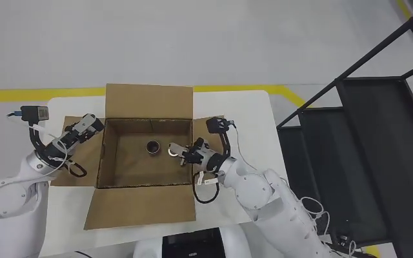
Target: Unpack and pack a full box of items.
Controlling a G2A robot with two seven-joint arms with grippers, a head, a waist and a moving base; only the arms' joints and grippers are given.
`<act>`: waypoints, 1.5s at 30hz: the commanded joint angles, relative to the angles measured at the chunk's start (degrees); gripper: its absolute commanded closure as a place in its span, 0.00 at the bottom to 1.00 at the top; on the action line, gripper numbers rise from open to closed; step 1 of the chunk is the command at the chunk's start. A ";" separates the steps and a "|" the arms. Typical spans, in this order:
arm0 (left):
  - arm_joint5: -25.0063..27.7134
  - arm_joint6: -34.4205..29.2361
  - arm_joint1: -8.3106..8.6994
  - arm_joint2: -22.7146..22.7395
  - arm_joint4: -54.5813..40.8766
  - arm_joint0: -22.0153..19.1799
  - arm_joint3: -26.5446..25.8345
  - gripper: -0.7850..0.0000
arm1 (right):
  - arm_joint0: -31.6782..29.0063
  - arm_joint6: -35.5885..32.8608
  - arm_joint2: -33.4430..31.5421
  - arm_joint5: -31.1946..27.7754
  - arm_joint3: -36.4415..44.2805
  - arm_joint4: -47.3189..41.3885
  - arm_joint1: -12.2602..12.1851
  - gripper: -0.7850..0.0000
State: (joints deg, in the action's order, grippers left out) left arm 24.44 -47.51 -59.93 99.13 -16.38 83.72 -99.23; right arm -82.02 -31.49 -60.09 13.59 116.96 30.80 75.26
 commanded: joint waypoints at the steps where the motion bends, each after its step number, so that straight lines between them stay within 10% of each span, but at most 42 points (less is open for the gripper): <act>1: 0.00 0.00 0.00 0.00 0.00 0.00 0.00 0.00 | 2.57 -0.09 1.63 -1.79 -1.65 -0.45 0.32 0.00; 11: 0.00 0.00 0.00 0.00 0.00 0.00 0.00 0.00 | 14.89 -0.90 10.49 -4.54 -12.11 -2.82 2.81 0.00; 32: 0.00 0.00 0.00 0.00 0.00 0.00 0.00 0.00 | 15.58 -1.33 11.42 -5.33 -13.28 -2.47 3.00 0.00; 45: 0.00 0.00 0.00 0.00 0.00 0.00 0.00 0.00 | 27.08 -12.65 21.61 4.05 -19.01 9.86 5.63 0.00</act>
State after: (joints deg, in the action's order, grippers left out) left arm 24.43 -47.51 -59.93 99.13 -16.38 83.72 -99.23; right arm -55.81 -42.97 -39.29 16.37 98.11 39.35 80.67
